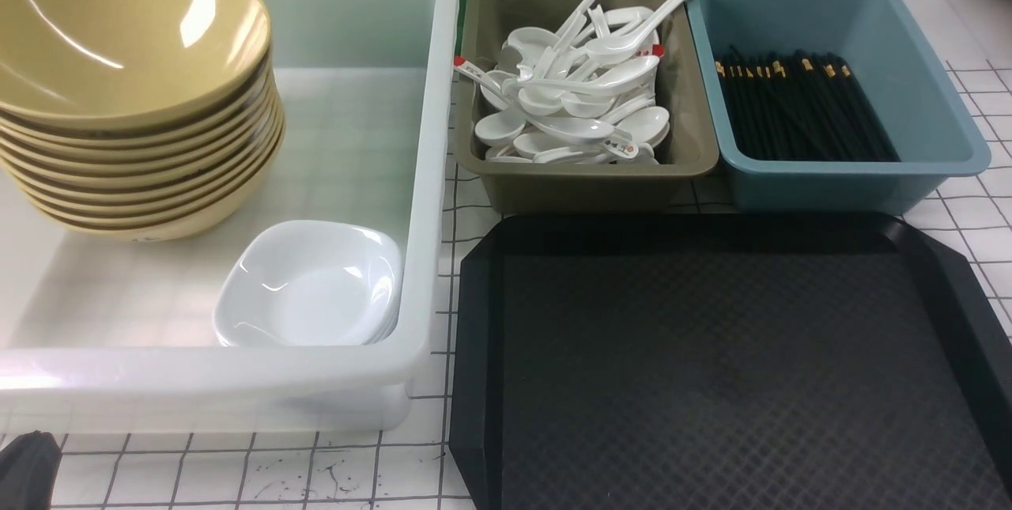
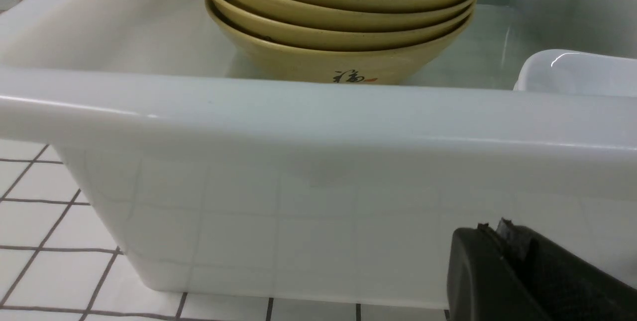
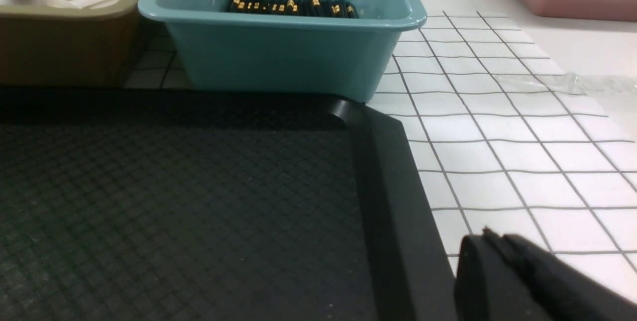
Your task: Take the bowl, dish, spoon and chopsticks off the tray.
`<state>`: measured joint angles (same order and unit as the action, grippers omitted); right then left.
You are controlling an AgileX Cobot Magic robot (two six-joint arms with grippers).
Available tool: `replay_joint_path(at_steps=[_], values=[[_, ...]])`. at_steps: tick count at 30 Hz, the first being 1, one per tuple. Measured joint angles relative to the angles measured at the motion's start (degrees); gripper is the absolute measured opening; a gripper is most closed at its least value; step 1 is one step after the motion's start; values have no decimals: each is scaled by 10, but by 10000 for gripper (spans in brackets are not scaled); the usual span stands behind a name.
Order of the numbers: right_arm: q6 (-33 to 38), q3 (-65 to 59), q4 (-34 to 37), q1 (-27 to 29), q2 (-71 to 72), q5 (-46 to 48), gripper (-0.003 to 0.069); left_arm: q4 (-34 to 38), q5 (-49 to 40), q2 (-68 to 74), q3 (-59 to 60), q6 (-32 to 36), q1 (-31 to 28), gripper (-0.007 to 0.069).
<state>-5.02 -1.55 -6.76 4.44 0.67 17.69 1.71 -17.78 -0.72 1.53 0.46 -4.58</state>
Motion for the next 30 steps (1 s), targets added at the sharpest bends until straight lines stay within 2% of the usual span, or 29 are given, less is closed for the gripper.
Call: replay_joint_path(at_steps=[30], values=[[0, 0, 0, 0, 0, 0, 101, 0, 0, 0, 0, 0, 0, -13]])
